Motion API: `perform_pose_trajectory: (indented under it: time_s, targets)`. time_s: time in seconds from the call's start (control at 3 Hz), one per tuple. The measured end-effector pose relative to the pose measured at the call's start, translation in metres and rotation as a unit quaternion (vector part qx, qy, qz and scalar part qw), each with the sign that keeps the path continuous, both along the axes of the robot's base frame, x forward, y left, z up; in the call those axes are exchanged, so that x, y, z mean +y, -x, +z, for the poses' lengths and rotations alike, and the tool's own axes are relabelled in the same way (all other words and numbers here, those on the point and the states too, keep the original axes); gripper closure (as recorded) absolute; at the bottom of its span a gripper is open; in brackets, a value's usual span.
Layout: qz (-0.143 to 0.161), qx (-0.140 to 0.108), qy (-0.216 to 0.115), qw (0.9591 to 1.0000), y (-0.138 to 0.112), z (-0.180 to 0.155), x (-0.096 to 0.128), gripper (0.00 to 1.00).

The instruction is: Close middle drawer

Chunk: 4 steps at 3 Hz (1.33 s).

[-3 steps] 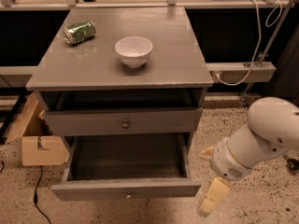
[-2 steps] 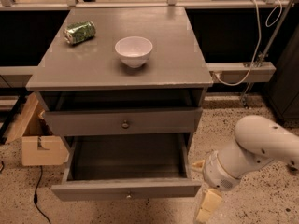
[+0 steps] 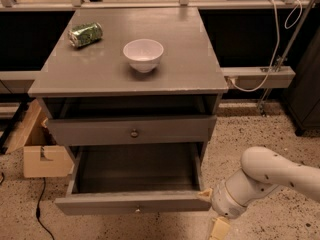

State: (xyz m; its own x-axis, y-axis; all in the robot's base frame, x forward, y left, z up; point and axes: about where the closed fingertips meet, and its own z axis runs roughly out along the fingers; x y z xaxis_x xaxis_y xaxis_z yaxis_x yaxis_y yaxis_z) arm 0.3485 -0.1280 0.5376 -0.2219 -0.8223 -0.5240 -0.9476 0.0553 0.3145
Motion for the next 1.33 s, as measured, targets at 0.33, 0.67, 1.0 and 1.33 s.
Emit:
perform_pose_trajectory:
  time_s: [0.33,0.67,1.0,1.33]
  targets:
    - [0.011,0.018,0.0,0.9998,0.004,-0.033,0.007,0.0]
    - [0.02,0.036,0.012,0.9991,0.005,-0.057,0.021,0.0]
    - [0.021,0.036,0.012,0.9991,0.005,-0.057,0.021,0.0]
    - [0.035,0.03,0.014,0.9988,0.004,-0.067,0.02,0.0]
